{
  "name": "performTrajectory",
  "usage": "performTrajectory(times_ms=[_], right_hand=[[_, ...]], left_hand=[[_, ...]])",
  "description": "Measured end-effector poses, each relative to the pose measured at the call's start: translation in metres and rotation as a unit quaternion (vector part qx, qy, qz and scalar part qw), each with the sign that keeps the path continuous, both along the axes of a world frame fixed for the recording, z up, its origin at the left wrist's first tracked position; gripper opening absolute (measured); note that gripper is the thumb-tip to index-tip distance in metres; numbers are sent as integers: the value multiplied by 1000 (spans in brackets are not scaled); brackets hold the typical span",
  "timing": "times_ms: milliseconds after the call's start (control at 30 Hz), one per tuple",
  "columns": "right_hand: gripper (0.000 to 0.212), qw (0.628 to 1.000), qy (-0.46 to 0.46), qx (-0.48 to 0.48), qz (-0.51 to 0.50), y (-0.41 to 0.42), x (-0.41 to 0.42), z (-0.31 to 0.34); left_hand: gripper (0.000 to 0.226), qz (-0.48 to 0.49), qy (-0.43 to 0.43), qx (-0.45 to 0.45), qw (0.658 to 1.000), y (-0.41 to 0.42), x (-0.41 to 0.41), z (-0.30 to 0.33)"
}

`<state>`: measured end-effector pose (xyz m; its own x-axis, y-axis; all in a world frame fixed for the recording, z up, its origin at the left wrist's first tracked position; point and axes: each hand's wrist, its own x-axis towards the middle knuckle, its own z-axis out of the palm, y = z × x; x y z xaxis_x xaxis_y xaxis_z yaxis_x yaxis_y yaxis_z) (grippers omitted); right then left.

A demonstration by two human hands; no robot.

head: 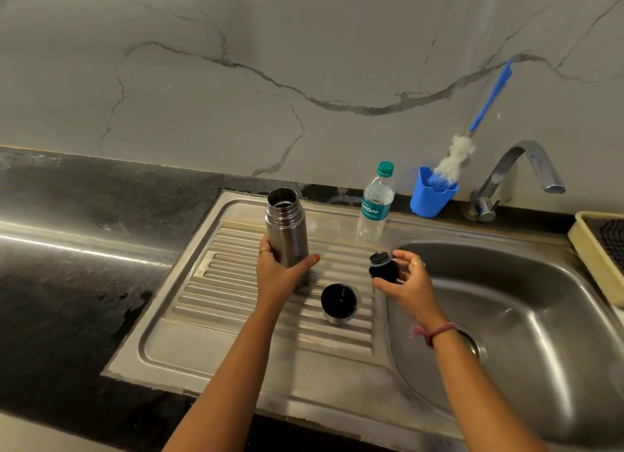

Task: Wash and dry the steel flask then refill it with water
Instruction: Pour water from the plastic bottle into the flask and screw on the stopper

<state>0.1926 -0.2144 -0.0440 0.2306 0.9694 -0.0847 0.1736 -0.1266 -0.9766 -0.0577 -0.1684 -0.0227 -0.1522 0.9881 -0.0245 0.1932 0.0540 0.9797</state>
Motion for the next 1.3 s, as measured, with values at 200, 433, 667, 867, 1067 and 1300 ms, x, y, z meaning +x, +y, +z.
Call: performTrajectory(times_ms=[200,433,667,867,1067,1300], right_hand=[[59,999,4,4,-41,-14,18,5],[54,996,-81,17,-30,-27,57,30],[60,966,-256,14,14,-45,106,69],[64,943,-331,9,24,-60,139,91],[64,948,-319,-8,14,-83,161,101],[67,948,-318,-34,0,-107,188,109]], left_hand=[[64,52,15,2,999,2,5,2],[60,57,28,15,998,3,4,11],[64,40,35,65,996,-1,19,53],[67,-6,32,96,995,-19,57,88],[68,-51,22,97,994,-46,110,98],[68,-125,32,71,989,-79,167,78]])
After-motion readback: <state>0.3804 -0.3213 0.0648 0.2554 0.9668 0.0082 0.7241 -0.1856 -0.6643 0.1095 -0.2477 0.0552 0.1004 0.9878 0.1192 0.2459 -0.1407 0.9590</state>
